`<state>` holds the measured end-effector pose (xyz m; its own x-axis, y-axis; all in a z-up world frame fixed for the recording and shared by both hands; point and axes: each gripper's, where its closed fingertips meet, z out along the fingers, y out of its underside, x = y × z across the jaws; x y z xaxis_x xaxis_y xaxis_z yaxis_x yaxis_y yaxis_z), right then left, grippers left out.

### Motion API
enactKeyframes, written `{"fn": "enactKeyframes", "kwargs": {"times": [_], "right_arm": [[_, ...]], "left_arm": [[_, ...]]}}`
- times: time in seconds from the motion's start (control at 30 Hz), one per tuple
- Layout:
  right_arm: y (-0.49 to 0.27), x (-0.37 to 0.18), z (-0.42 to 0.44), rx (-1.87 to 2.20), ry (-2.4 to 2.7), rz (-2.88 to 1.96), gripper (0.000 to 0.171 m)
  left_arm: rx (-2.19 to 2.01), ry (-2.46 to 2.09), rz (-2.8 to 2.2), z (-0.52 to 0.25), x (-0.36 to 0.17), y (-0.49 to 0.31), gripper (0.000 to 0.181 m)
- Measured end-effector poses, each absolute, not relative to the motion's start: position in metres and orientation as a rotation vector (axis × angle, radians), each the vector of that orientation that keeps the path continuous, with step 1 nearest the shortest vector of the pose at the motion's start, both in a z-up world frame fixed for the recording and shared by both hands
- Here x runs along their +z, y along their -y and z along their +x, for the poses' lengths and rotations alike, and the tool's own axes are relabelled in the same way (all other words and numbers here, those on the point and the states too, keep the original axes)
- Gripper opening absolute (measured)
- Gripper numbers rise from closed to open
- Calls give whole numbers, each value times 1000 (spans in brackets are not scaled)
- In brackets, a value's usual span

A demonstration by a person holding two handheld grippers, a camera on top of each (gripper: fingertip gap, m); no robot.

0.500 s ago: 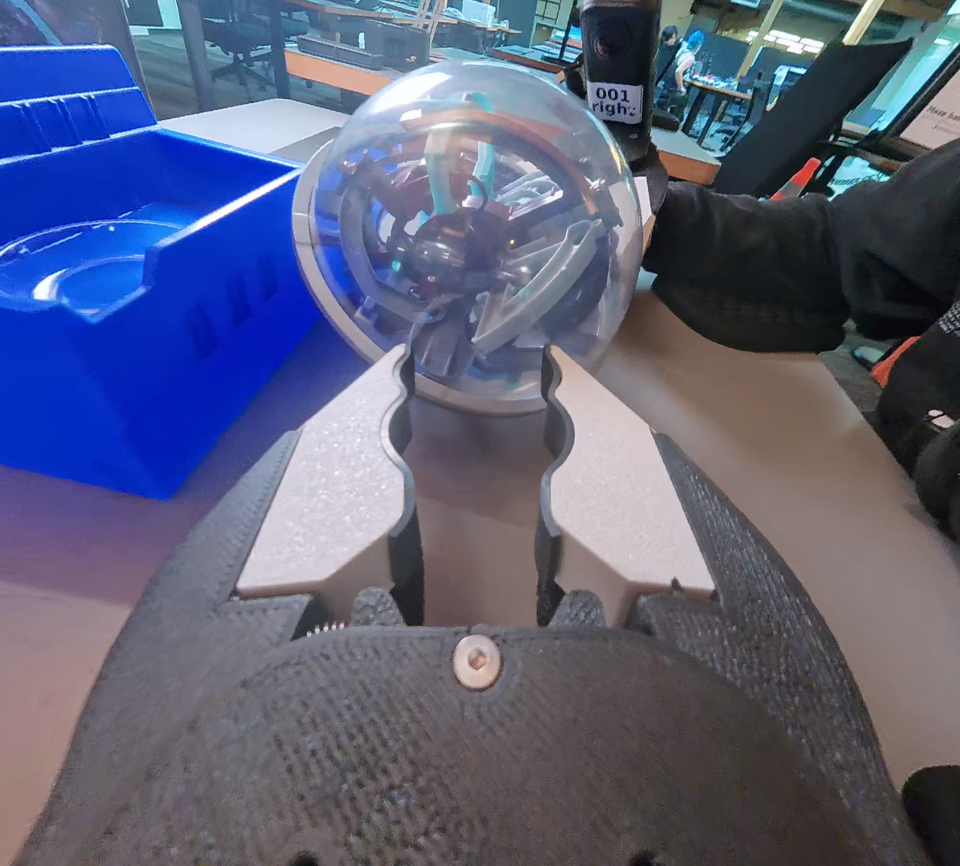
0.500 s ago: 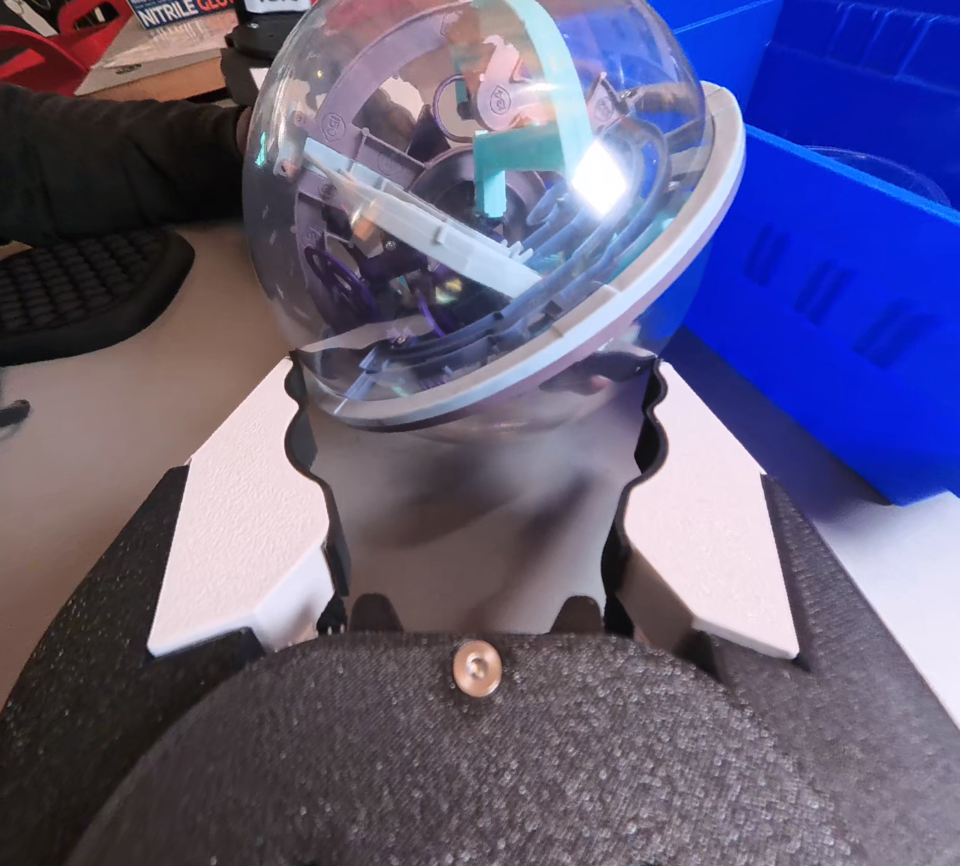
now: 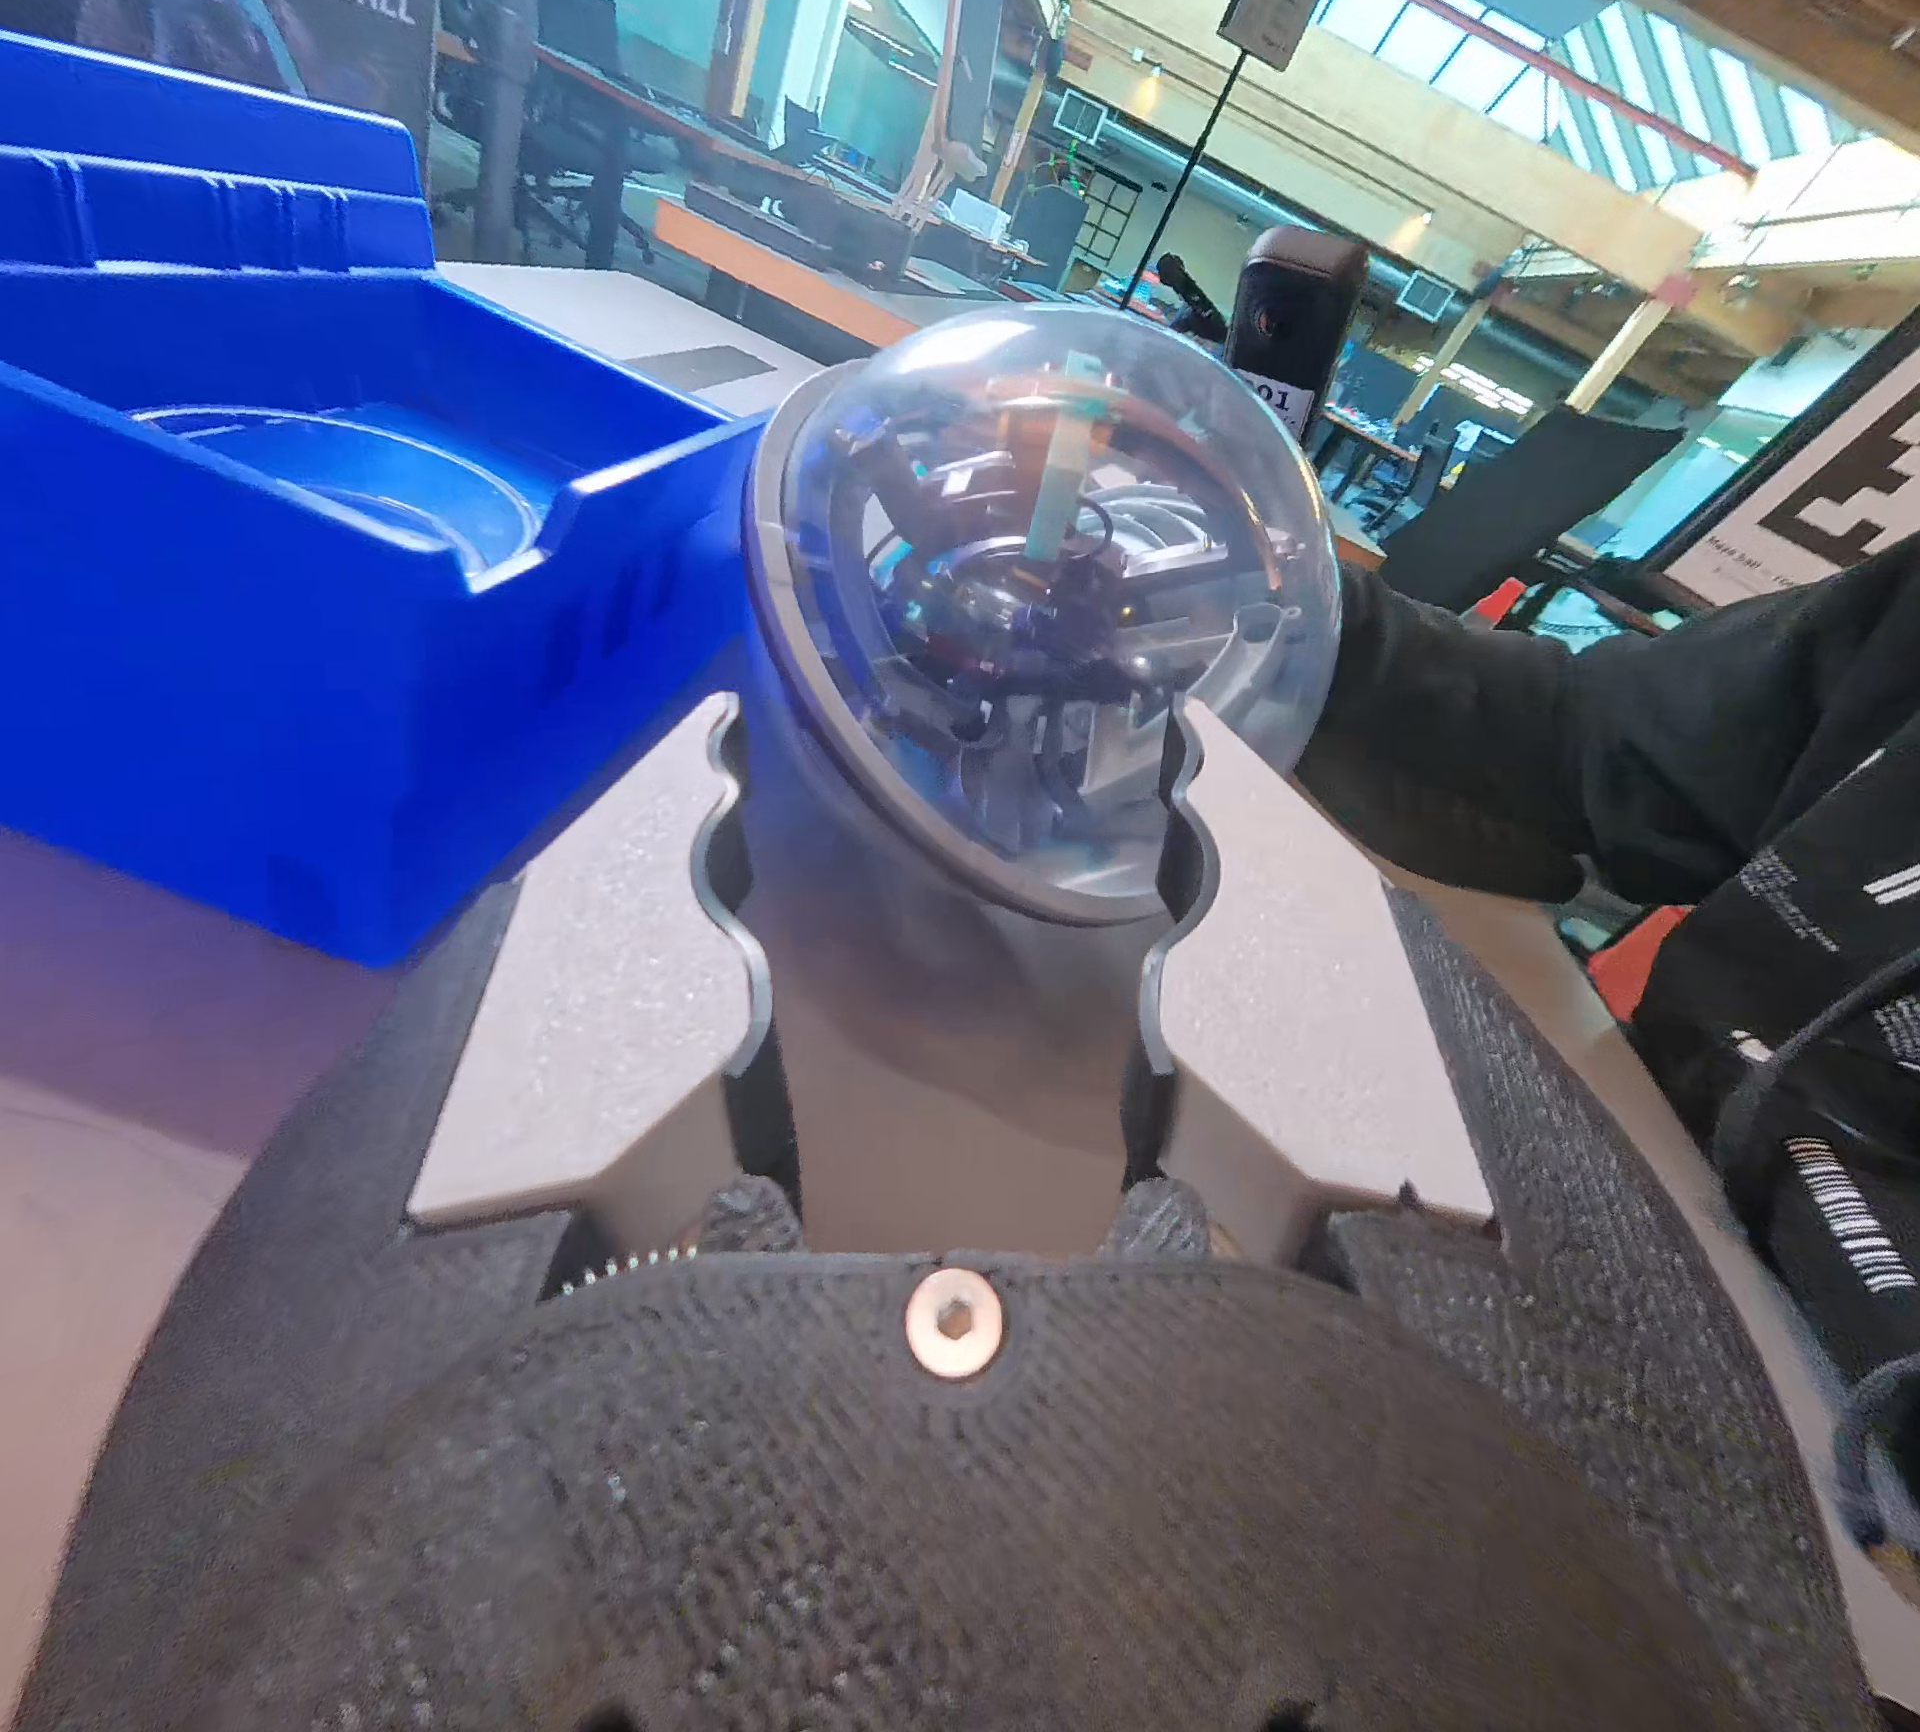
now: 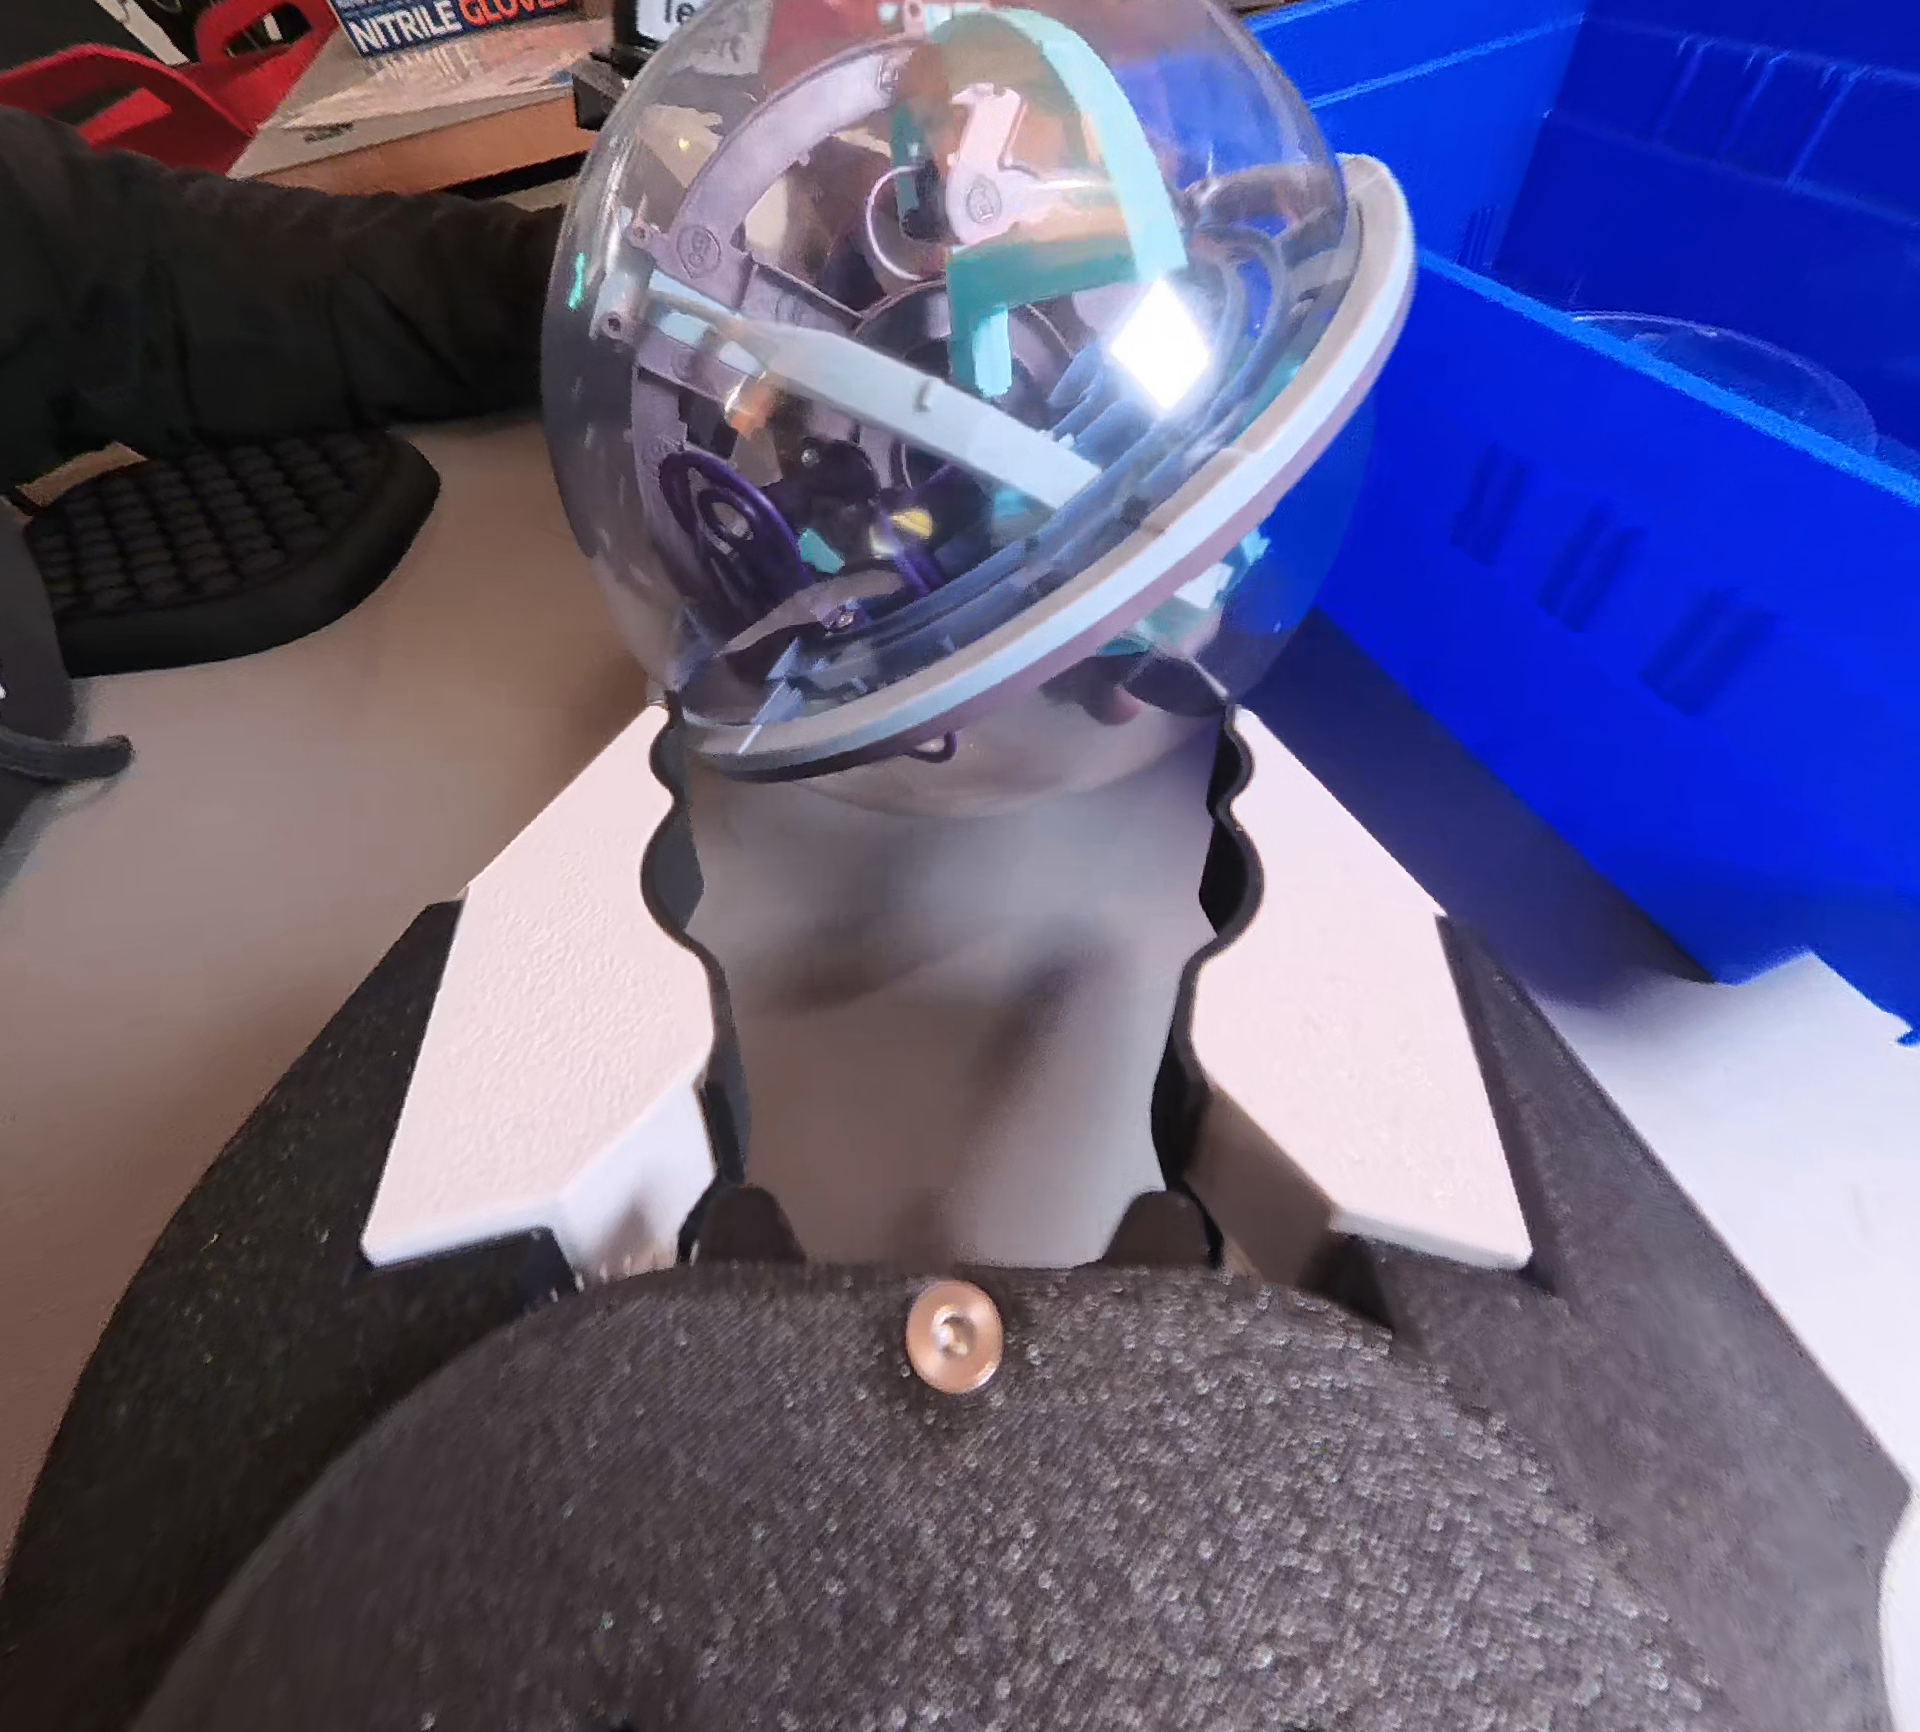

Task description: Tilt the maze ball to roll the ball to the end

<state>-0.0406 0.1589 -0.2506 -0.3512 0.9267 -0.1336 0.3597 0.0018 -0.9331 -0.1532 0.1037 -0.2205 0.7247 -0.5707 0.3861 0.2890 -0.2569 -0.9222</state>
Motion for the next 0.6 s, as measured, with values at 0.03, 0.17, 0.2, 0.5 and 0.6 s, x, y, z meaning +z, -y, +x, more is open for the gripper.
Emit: {"fn": "enactKeyframes", "kwargs": {"times": [0.03, 0.17, 0.2, 0.5, 0.6], "right_arm": [[-159, -249, -40, 1356, 1736, -1322, 94], [-160, -245, -39, 1378, 1719, -1314, 85], [-160, -245, -39, 1378, 1719, -1314, 84], [-161, -247, -38, 1382, 1719, -1321, 75], [-163, -247, -37, 1390, 1717, -1325, 69]], "left_arm": [[-846, -228, -1640, -152, -221, -104, 79], [-883, -229, -1636, -149, -221, -104, 80], [-888, -229, -1633, -149, -220, -103, 79], [-900, -231, -1618, -148, -218, -101, 72], [-908, -225, -1628, -150, -220, -100, 64]]}}
